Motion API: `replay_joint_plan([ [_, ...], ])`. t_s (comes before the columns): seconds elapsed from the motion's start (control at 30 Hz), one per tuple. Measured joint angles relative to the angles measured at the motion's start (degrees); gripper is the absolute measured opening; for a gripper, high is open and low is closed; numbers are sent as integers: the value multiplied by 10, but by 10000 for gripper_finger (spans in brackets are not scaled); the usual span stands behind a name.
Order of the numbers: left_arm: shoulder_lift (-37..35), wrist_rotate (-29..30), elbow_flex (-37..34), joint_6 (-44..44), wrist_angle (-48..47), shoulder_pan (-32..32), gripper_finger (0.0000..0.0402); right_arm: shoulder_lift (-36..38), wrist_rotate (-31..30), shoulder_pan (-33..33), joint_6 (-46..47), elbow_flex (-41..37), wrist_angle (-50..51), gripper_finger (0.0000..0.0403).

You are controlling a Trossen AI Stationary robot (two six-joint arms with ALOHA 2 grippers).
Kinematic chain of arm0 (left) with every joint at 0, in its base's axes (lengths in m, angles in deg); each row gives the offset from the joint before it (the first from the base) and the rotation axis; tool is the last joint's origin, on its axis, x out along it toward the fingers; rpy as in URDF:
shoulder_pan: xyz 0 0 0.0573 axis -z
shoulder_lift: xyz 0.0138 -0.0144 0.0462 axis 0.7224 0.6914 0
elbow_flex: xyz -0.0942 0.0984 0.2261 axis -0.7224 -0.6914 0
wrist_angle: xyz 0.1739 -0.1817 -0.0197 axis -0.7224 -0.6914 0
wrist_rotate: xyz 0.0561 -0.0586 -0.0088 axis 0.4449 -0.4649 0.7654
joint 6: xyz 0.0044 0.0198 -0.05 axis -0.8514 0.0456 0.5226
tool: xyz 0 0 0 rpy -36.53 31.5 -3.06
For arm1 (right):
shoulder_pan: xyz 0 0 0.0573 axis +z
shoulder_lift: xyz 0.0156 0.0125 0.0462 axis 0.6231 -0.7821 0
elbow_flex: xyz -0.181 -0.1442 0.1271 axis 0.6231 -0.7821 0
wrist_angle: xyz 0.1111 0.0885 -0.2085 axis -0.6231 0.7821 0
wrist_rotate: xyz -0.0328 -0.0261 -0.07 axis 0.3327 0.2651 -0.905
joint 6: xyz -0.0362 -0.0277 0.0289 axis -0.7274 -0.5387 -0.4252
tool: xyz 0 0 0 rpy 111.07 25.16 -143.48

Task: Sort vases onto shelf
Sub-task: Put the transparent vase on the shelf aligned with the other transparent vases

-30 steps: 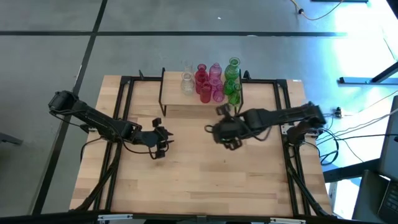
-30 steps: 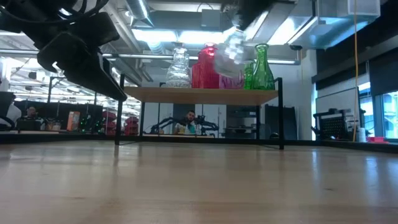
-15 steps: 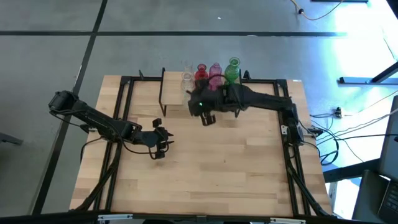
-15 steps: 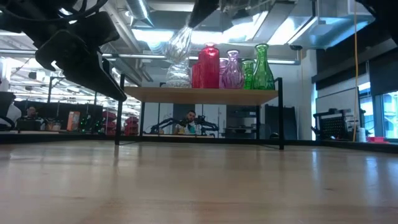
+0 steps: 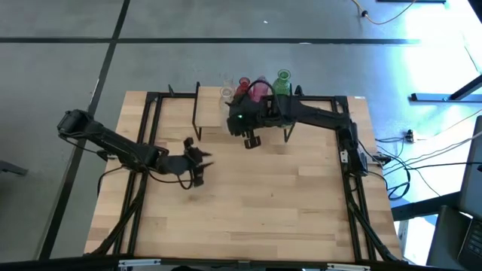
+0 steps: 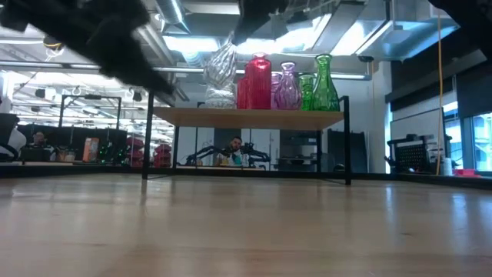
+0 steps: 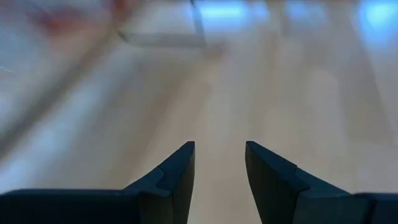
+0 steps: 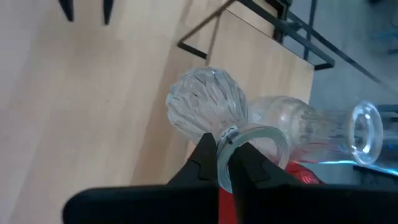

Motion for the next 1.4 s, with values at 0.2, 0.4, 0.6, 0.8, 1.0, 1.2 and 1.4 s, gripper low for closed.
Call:
replay_joint_plan([
  [0.2,-61,123,21,-84,63,-33,135,-6,-10,-4,-2,-2,-8,1],
  [0.4,-88,43,21,-171,130,-129,135,-11,-2,-2,-17,-2,-29,4],
  [0.6,-70,-41,21,-171,138,-230,135,-11,-3,-4,-29,-2,-45,6],
  [0.8,-47,-93,21,-169,162,-280,135,-15,-3,-15,-30,-2,-55,6],
  [1.0,-47,-97,21,-169,161,-301,135,-28,8,-35,-29,-2,-56,6],
  [1.2,-40,-129,21,-165,157,-316,135,-34,13,-36,-29,-2,-67,8],
  [1.4,-8,-133,21,-165,156,-326,135,-35,11,-36,-29,-2,-64,11],
])
